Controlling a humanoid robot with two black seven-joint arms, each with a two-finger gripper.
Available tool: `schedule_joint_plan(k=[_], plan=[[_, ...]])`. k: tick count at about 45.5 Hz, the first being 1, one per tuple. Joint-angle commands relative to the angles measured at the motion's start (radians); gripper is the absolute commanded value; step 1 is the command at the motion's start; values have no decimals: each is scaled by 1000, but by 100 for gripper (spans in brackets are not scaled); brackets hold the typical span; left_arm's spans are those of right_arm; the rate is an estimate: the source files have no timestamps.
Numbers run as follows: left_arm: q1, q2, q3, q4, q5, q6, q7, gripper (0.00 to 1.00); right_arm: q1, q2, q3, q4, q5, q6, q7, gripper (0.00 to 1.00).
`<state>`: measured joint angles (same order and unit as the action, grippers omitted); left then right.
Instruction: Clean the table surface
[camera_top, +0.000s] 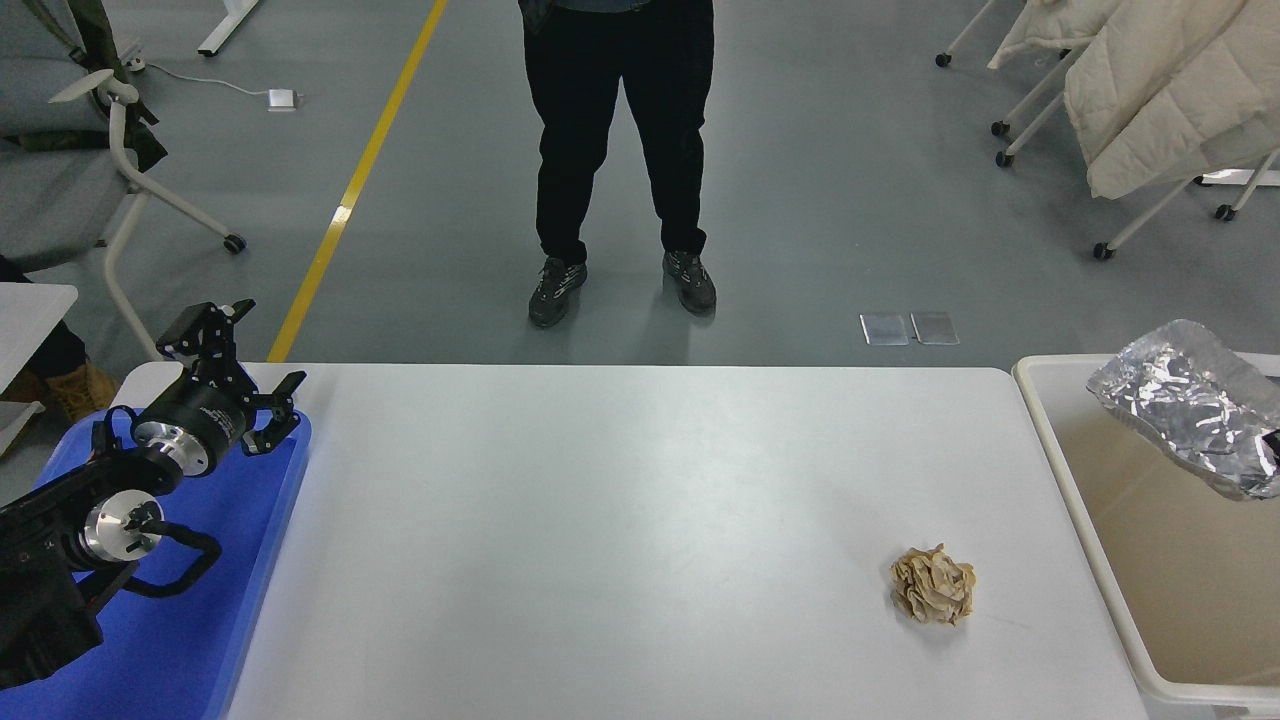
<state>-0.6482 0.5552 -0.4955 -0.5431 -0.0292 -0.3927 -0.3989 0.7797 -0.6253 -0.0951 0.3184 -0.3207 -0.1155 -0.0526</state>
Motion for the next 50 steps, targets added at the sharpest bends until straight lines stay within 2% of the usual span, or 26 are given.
schedule_joint_plan(k=[1,13,37,40,45,50], plan=[[-1,0,0,0,0,0,0,100,-40,114,38,-177,6,-4,-1,0],[-1,0,0,0,0,0,0,100,-56,219,43,-266,6,-10,-1,0],[1,0,0,0,0,0,0,100,-68,231,101,-271,8,-26,-3,0],[-1,0,0,0,0,0,0,100,-68,230,109,-272,8,-42,-3,25],[-1,0,0,0,0,0,0,100,-60,226,120,-269,8,-70,-1,100],[-1,0,0,0,0,0,0,100,-60,225,120,-266,12,-69,-1,100]])
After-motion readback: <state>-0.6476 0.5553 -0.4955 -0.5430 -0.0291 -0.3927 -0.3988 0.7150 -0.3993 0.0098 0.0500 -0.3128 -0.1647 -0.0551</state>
